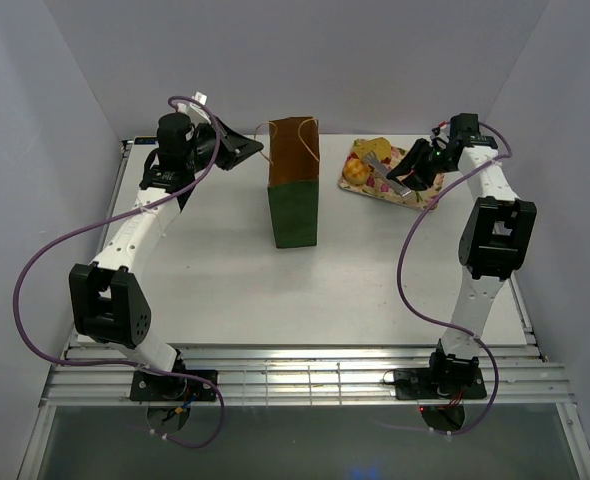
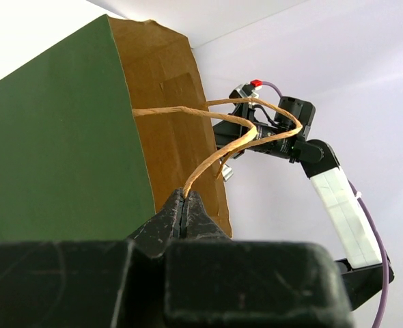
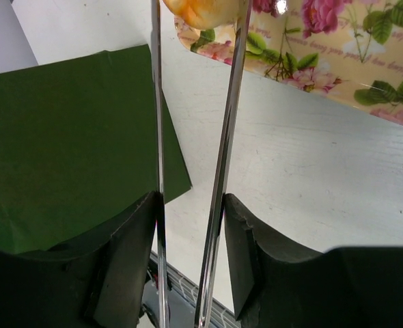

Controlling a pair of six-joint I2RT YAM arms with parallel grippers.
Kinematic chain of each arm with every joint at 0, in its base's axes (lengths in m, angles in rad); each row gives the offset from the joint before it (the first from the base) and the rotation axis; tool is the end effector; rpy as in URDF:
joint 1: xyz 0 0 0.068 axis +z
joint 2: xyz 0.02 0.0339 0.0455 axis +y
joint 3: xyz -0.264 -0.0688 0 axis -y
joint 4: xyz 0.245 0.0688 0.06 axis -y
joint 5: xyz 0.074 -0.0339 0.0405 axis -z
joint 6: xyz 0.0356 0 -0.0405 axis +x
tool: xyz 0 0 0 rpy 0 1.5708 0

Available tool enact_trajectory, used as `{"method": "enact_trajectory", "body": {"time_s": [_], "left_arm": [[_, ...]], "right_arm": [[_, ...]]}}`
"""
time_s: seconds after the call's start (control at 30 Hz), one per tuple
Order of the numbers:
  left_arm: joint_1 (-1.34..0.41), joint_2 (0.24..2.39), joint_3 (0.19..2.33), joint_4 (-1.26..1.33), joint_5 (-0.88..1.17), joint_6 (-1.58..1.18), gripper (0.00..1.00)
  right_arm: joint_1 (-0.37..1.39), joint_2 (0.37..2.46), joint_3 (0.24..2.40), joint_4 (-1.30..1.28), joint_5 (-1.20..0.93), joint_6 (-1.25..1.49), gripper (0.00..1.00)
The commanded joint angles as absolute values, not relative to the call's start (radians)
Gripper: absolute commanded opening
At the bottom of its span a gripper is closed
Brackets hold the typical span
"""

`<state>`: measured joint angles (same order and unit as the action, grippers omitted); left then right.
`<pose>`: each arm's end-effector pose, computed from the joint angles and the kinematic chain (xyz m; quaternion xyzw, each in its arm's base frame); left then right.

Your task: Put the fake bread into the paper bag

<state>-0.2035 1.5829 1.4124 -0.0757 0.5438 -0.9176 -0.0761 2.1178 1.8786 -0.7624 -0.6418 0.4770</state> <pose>0.3647 -0.0941 0.3696 -0.1108 0.7694 -0.4943 0.3891 0.4651 -0.0141 0.2529 0.1635 0.9004 0.3497 0.2008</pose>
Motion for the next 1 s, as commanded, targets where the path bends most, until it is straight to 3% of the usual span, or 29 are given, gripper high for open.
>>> {"method": "enact_trajectory", "body": {"time_s": [0.0,0.73,0.97], "left_arm": [[-0.196,1.543,1.401,-0.064,0.566,-0.92,0.0],[-0.195,1.523,1.359,-0.037,0.575,-0.927,0.0],[-0.193,1.532,1.359,-0.026,0.584,-0.931,0.0]], "right_arm": [[-0.069,2.091,1.863,-0.75,-0.684,0.437,0.49],[-0.057,2.017,1.766,-0.684,-0.681,0.448,0.52],[-0.054,2.022,1.77,-0.713,-0.695,0.419,0.57]]}}
